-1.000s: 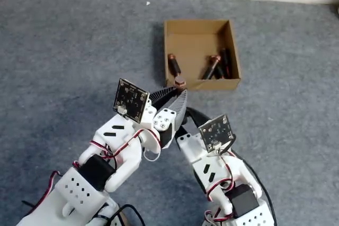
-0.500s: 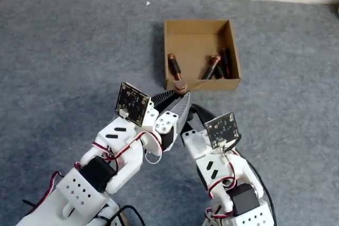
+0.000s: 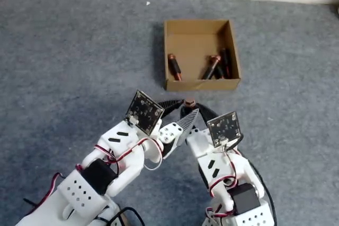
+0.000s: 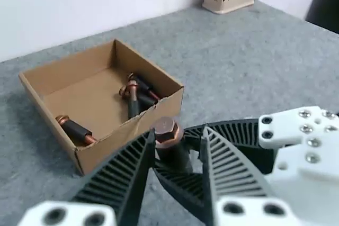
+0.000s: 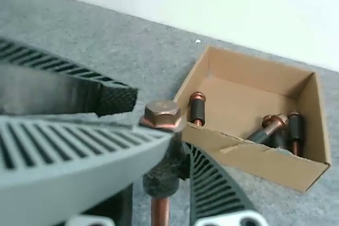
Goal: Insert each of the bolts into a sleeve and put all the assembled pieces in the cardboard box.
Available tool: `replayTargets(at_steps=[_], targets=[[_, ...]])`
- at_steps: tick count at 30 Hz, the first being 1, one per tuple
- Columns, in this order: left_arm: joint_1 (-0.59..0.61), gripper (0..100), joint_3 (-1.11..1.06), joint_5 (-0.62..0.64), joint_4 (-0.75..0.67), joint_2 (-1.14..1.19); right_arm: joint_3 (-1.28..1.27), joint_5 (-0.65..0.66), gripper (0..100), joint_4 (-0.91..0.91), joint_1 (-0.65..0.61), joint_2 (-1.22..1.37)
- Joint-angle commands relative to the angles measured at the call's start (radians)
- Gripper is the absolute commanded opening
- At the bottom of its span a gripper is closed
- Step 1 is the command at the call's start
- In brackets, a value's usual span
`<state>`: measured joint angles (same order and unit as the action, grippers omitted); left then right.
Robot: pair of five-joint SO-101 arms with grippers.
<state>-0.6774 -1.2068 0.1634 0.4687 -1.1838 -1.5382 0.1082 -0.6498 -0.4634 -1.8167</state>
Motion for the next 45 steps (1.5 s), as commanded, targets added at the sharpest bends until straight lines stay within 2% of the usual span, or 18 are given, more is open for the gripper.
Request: replayTargets(at_steps=[1,6,12,16,19,22,27,36,39,45], targets=[[-0.027,17,0.028,-0.021,0.049,0.004,0.018,-0.011,0.5,0.051,0.018,-0.021],[-0.022,17,0.077,-0.021,0.124,0.004,0.018,-0.009,0.5,0.053,0.051,-0.021],[0.019,16,0.093,-0.023,0.124,0.002,-0.004,-0.009,0.5,0.053,0.122,-0.021],[0.101,8,0.113,-0.023,0.124,0.002,-0.062,-0.009,0.5,0.110,0.133,-0.021],[0.131,1,0.131,-0.120,0.124,0.002,-0.116,-0.009,0.5,0.176,0.163,-0.021],[0.153,1,0.122,-0.216,0.124,-0.013,-0.140,-0.009,0.5,0.202,0.176,-0.021],[0.216,1,0.042,-0.233,0.126,-0.143,-0.143,-0.005,0.5,0.199,0.176,-0.019],[0.470,1,-0.219,-0.233,0.127,-0.518,-0.145,0.002,0.9,0.196,0.176,-0.018],[0.530,1,-0.311,-0.233,0.129,-0.622,-0.145,0.103,0.8,0.157,0.174,-0.016],[0.591,1,-0.415,-0.235,0.124,-0.639,-0.116,0.120,0.6,0.048,0.176,-0.016]])
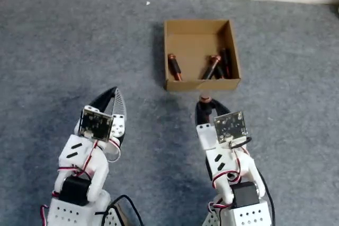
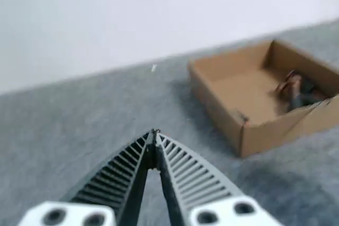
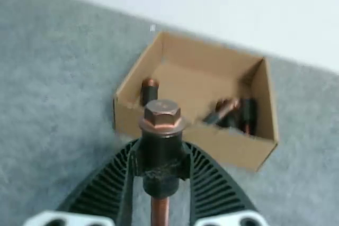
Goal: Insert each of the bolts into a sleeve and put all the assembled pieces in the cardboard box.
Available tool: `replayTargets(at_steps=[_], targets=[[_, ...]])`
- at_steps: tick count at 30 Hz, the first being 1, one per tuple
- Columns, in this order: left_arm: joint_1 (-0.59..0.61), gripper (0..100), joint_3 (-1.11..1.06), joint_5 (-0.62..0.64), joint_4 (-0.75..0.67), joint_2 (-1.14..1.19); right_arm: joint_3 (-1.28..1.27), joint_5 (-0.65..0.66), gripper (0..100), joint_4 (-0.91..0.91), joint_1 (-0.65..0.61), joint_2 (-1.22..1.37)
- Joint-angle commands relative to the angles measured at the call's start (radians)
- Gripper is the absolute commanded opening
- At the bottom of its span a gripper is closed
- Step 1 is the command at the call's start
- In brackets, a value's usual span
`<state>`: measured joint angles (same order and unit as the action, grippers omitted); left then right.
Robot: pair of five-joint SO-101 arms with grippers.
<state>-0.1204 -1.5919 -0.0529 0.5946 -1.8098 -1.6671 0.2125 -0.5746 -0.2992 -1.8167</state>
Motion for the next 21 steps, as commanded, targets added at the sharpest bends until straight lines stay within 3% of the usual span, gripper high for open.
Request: replayTargets(at_steps=[1,6,10,21], targets=[[0.038,1,-0.045,-0.018,-0.002,-0.013,0.041,0.017,0.6,-0.031,0.012,-0.015],[0.039,1,-0.104,-0.020,-0.002,-0.013,0.183,0.020,0.6,-0.113,0.012,0.087],[0.039,1,-0.105,-0.018,0.005,-0.007,0.344,0.018,0.6,-0.097,0.030,0.309],[0.041,1,-0.105,-0.020,0.054,-0.010,0.777,0.018,0.6,0.268,0.056,1.122]])
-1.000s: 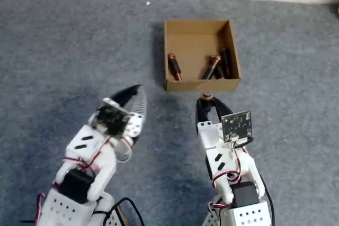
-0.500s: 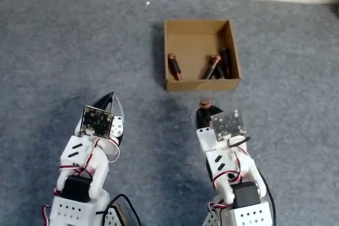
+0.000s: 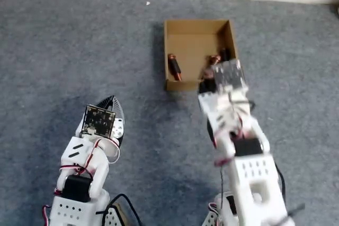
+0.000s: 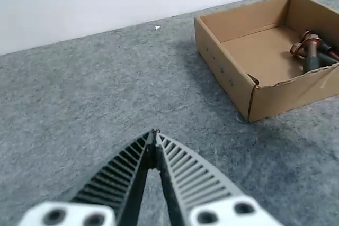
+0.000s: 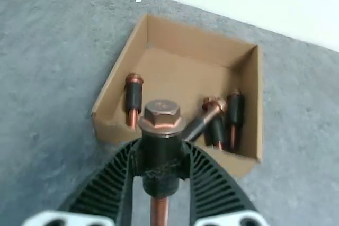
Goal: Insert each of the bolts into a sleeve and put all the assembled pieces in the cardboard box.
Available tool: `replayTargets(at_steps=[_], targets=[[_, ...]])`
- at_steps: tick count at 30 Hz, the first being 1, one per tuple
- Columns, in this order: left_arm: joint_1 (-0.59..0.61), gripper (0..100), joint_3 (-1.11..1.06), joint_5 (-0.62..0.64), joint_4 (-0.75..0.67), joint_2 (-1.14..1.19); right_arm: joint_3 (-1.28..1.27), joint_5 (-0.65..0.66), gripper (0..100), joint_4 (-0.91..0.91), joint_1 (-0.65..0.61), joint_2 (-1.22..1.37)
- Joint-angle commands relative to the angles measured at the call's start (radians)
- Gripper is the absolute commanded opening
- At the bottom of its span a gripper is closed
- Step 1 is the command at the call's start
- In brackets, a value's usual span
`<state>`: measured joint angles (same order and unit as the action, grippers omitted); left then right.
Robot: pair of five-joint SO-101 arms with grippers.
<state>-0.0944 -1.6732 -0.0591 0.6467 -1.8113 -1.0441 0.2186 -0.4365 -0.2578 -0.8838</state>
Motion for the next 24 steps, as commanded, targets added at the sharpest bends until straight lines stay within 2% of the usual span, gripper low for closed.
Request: replayTargets(at_steps=[1,9,18,24], targets=[[0.015,1,-0.024,-0.014,0.002,-0.008,0.197,0.012,0.6,0.166,0.015,0.260],[0.015,1,-0.024,-0.014,0.002,-0.008,0.504,0.011,0.7,0.378,0.051,0.734],[0.015,1,-0.024,-0.014,0.002,-0.007,0.728,0.012,1.6,0.387,0.059,1.090],[0.013,1,-0.024,-0.014,0.002,-0.005,0.733,0.011,14.7,0.386,0.059,1.139]])
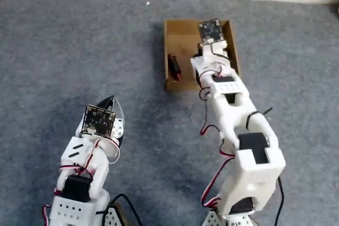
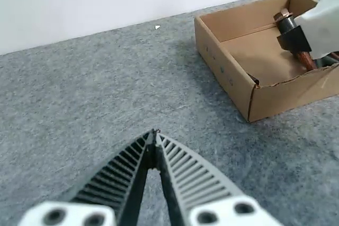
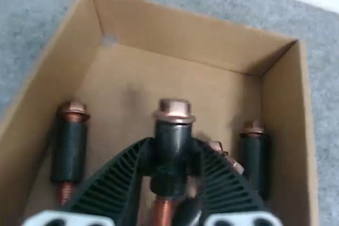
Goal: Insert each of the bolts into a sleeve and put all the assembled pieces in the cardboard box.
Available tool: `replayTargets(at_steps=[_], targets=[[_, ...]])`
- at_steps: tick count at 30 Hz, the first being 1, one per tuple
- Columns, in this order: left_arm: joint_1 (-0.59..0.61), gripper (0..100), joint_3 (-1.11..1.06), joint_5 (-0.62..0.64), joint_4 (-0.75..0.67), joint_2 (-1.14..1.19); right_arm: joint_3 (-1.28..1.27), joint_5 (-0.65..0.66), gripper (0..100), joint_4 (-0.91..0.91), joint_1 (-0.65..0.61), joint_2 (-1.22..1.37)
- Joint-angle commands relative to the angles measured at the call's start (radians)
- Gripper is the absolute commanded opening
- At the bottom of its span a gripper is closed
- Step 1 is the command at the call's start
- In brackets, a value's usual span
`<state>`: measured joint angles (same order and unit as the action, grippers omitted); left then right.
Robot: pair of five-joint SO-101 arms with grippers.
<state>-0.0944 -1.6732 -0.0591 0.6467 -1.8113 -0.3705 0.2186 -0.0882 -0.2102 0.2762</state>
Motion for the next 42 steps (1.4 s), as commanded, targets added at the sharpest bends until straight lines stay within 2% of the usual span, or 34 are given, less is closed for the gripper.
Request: replayTargets(at_steps=[1,4,11,17,33,42], targets=[[0.013,1,-0.024,-0.012,0.002,-0.004,0.059,0.012,14.7,0.038,0.012,-0.022],[0.013,1,-0.024,-0.012,0.002,-0.004,0.059,0.014,12.5,0.030,0.008,-0.025],[0.008,1,-0.024,-0.012,0.023,-0.004,0.056,0.014,0.5,-0.197,0.005,-0.209],[0.007,1,-0.024,-0.012,0.023,-0.004,-0.056,0.008,0.5,-0.415,0.004,-0.493],[0.013,1,-0.024,-0.009,0.025,-0.004,-0.835,0.012,0.5,-0.450,0.005,-1.391],[0.013,1,-0.024,-0.003,0.026,-0.008,-1.193,0.006,0.5,-0.450,0.005,-1.900]])
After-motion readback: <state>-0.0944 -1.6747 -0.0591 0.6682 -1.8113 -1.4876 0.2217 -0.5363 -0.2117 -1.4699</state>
